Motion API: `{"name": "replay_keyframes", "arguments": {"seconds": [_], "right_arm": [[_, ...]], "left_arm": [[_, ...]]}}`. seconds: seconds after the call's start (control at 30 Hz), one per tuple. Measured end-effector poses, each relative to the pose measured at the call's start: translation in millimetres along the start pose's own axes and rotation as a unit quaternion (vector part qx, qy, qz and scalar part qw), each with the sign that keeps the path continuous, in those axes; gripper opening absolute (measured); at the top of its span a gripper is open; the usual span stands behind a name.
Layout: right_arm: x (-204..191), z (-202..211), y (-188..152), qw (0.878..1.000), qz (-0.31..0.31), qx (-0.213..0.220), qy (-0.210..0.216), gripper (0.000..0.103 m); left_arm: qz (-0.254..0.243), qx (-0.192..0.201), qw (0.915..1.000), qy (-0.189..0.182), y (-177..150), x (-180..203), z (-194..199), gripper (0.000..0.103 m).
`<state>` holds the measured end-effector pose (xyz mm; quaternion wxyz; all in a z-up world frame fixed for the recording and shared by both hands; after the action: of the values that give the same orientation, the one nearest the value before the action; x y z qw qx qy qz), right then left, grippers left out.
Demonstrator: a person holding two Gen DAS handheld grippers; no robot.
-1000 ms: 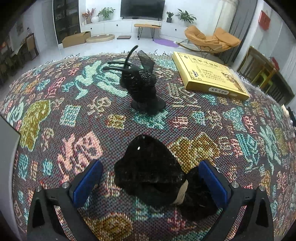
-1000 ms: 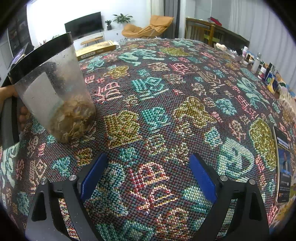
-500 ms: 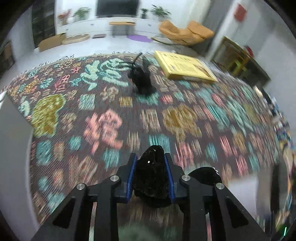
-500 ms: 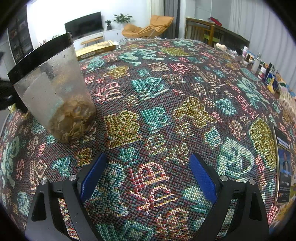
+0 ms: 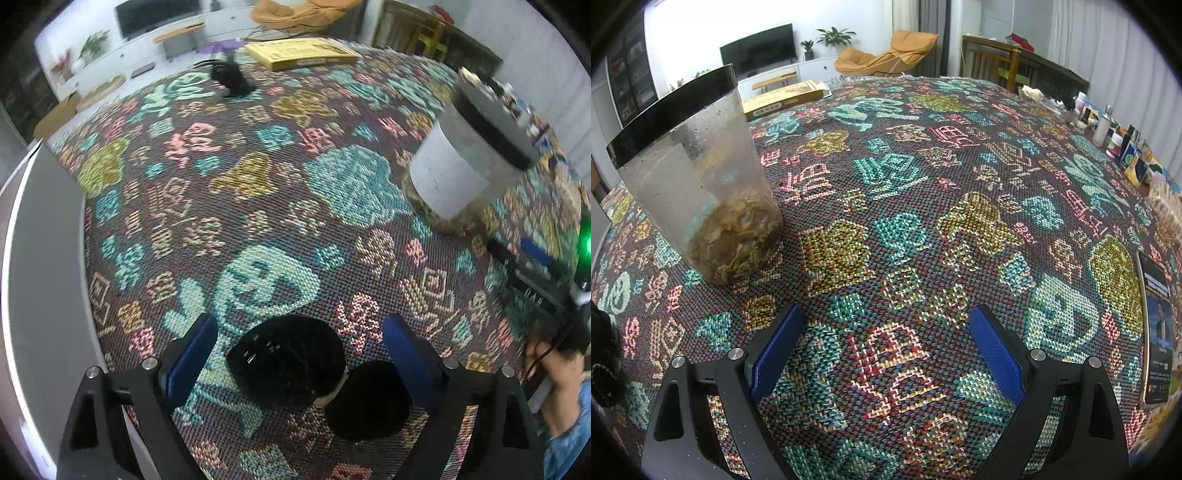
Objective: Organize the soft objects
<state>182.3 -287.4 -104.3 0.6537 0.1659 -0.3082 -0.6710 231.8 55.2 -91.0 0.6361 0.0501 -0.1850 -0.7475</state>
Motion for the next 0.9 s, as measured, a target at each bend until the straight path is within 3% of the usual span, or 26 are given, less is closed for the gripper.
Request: {"name": "replay_keyframes", "arguments": {"seconds": [0.17,0.3,0.43,0.53,0.63,0.7,0.83,0.87,0.9], "right_arm": [[-0.2,0.0,0.1,1.000,0.000,0.000,0.000,0.094],[-0.5,-0.1,0.2,1.000,0.000,0.000,0.000,0.094],[-0.4,-0.1,0.3,1.000,0.000,0.000,0.000,0.094],[-0.1,0.1,0.2,1.000,0.000,0.000,0.000,0.094],[-0.4,-0.1,0.4,1.000,0.000,0.000,0.000,0.094],[-0.1,0.1,0.2,1.000,0.000,0.000,0.000,0.094],[-0.6,-0.5,0.7,1.000,0.001,-0.001,0.000,0.094],[-1.2,-0.9,1.0,1.000,0.001,-0.002,0.000,0.095],[-1.6,-1.2,1.3,1.000,0.001,-0.002,0.000,0.095]], "left_arm": [[0.031,0.069,0.9971,0.005,34.8,-18.6,38.8,0.090],[0.049,0.100,0.9937,0.014,87.1,-28.0,36.6,0.090],[0.097,0.114,0.9887,0.010,149.3,-32.7,-8.2,0.090],[0.093,0.114,0.9885,0.032,189.2,-26.3,-56.3,0.090],[0.094,0.113,0.9874,0.058,221.8,-22.8,-95.0,0.090],[0.123,0.108,0.9843,0.066,242.3,-30.0,-118.8,0.090],[0.153,0.125,0.9773,0.076,267.5,-40.4,-138.7,0.089],[0.148,0.133,0.9776,0.070,271.1,-41.1,-138.1,0.073],[0.143,0.139,0.9785,0.054,272.7,-42.5,-135.8,0.040]]}}
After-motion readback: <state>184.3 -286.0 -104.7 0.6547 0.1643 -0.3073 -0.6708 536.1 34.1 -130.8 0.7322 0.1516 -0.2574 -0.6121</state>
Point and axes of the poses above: each gripper's, at about its wrist camera, not at the fingertips, and z roughly against the way its jaws point, x to its right, y to its top, the point moved 3 cm from there along -z, roughly the way its jaws point, and after that the axes turned 11 degrees about z, right-handed, at the moved point
